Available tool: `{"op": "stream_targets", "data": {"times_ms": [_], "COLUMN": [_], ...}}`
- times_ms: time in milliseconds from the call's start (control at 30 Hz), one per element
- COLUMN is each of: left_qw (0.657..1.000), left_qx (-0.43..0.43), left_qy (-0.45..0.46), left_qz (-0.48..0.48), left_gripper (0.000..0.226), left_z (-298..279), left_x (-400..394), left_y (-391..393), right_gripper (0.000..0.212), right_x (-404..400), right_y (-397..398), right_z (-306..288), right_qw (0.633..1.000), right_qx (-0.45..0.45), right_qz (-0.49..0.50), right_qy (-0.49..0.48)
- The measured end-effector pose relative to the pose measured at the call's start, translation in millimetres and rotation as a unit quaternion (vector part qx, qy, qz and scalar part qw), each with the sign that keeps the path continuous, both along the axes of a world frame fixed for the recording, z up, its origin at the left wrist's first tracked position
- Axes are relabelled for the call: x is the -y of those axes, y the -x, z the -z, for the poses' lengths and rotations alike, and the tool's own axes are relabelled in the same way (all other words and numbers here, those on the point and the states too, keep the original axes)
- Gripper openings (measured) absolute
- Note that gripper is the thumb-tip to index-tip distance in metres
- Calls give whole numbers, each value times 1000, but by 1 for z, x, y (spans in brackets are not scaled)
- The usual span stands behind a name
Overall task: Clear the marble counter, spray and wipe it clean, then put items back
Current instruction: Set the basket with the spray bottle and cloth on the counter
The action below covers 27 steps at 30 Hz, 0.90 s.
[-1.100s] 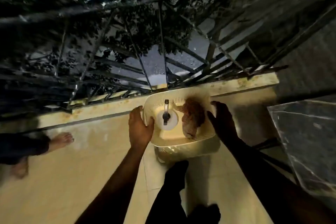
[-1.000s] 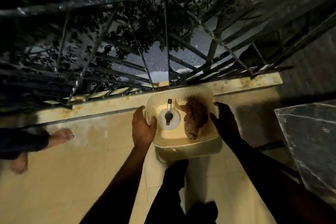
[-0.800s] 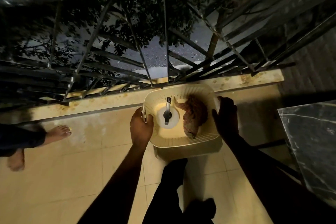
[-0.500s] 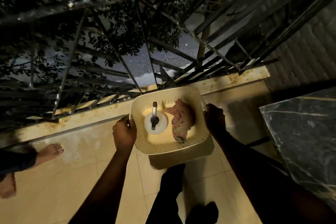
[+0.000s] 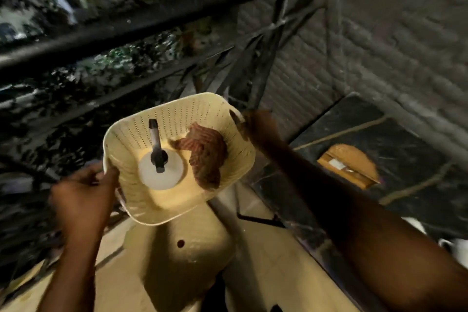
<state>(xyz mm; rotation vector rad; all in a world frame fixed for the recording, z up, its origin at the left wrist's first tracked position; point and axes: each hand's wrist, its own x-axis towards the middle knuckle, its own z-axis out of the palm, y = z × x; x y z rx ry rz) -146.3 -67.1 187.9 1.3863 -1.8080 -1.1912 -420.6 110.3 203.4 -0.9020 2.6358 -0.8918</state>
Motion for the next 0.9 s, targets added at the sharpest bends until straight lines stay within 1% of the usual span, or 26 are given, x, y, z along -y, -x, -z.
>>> {"op": "stream_targets", "data": {"times_ms": [67,100,167,300,400,467,500,600,667,767,900], "left_qw": [999,998,996,995,994,993,991,989,989,986,984], "left_qx": [-27,-35,-42,-35,-17,-1,2,8,17,42,57], "left_qy": [21,39,53,4,-32,-61,-76,-102,-105,-104,-93], "left_qz": [30,40,61,96,106,103,107,111,107,119,140], "left_gripper": [15,11,14,12,12,16,18,24,26,22,20], "left_z": [-26,-33,-37,-25,-10,2,9,32,27,10,-4], "left_x": [-15,-24,-48,-105,-144,-164,-171,-184,-192,-211,-242], "left_y": [39,57,92,150,181,195,200,213,216,220,219], "right_gripper": [15,14,13,10,20,36,40,31,27,21,23], "right_x": [-23,-33,-55,-103,-138,-159,-168,-189,-196,-208,-235], "right_y": [36,53,82,136,167,186,195,214,217,221,222], "right_z": [-25,-34,-46,-54,-43,-24,-13,10,11,11,15], "right_qw": [999,999,998,993,987,986,988,996,997,997,996], "right_qx": [-33,-47,-48,-38,-62,-84,-85,-55,-43,-40,-34], "right_qz": [-1,4,33,57,59,62,63,53,54,52,59], "right_qy": [8,3,-36,-91,-135,-128,-115,-49,-30,-37,-57]}}
